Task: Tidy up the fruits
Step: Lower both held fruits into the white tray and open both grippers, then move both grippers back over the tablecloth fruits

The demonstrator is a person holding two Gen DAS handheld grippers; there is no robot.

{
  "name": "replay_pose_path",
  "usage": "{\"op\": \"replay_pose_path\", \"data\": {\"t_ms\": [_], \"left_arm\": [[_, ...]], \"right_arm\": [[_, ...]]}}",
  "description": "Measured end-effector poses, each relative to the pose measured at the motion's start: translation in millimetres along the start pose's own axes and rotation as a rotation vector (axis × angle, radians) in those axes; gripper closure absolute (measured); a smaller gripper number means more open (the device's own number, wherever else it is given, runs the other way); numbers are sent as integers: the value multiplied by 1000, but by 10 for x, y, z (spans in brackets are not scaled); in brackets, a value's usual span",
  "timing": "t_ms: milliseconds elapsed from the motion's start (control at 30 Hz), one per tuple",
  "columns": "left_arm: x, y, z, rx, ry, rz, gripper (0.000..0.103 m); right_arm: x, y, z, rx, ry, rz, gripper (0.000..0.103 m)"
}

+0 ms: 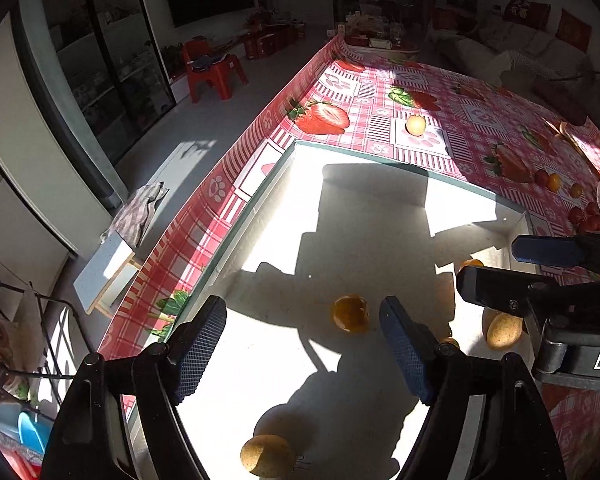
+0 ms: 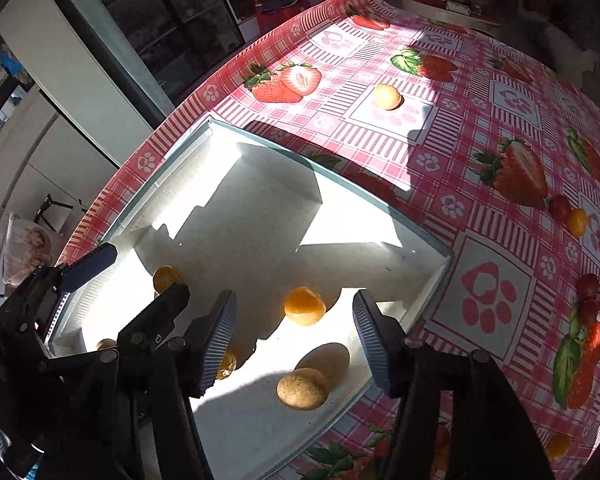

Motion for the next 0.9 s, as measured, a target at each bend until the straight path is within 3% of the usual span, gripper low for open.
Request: {"op": "replay_pose_path", "data": {"t_ms": [67, 367, 900], "left_arm": [[16, 10, -48, 4, -2, -8, 23], [99, -266, -404, 48, -38, 30, 23], [392, -1426, -814, 183, -60, 221, 23]], "right_arm": [[-1, -17, -94, 5, -19, 3, 23], [254, -355, -496, 0, -65, 105, 23], [1386, -1386, -967, 160, -59, 266, 23]]}}
Point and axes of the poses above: each gripper's, at about its wrist camera, not at the fingertips, and z roughly the way its jaws point, y to its left, x to its underside, the point moved 6 cm from there along z, roughly the way its jaws point, and after that the axes turned 2 degrees about x, right-handed, at the moved point
